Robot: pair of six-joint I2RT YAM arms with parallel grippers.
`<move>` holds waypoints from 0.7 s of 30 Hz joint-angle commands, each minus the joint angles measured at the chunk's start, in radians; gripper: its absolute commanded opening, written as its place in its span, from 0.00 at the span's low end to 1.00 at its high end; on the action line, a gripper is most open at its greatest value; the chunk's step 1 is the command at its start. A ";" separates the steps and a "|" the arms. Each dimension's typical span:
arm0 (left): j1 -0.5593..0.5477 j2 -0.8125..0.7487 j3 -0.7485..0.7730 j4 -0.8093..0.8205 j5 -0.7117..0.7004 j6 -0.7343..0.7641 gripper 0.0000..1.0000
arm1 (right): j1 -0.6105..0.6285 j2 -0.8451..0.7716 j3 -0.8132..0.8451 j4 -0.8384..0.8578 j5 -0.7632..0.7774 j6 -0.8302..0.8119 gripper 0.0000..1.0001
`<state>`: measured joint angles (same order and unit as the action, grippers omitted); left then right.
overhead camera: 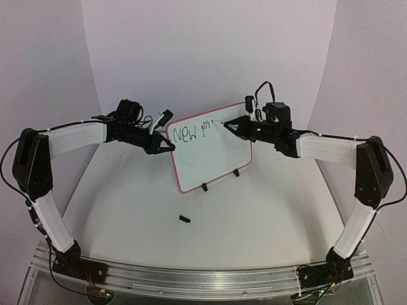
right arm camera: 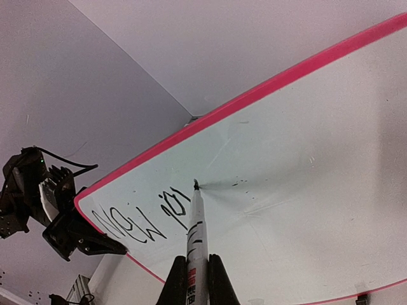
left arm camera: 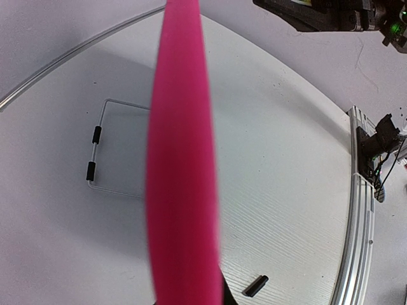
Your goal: Write a sentence on the whiteboard
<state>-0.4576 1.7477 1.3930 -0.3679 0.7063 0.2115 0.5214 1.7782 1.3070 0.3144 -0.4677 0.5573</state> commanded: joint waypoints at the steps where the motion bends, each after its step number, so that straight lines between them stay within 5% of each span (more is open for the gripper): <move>1: -0.024 0.016 0.006 -0.103 -0.005 0.033 0.00 | -0.004 0.007 -0.026 0.030 -0.031 0.012 0.00; 21: -0.026 0.016 0.006 -0.104 -0.007 0.033 0.00 | -0.004 0.020 -0.079 0.023 -0.103 0.030 0.00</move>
<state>-0.4595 1.7477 1.3930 -0.3672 0.7059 0.2131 0.5213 1.7960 1.2261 0.3143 -0.5560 0.5843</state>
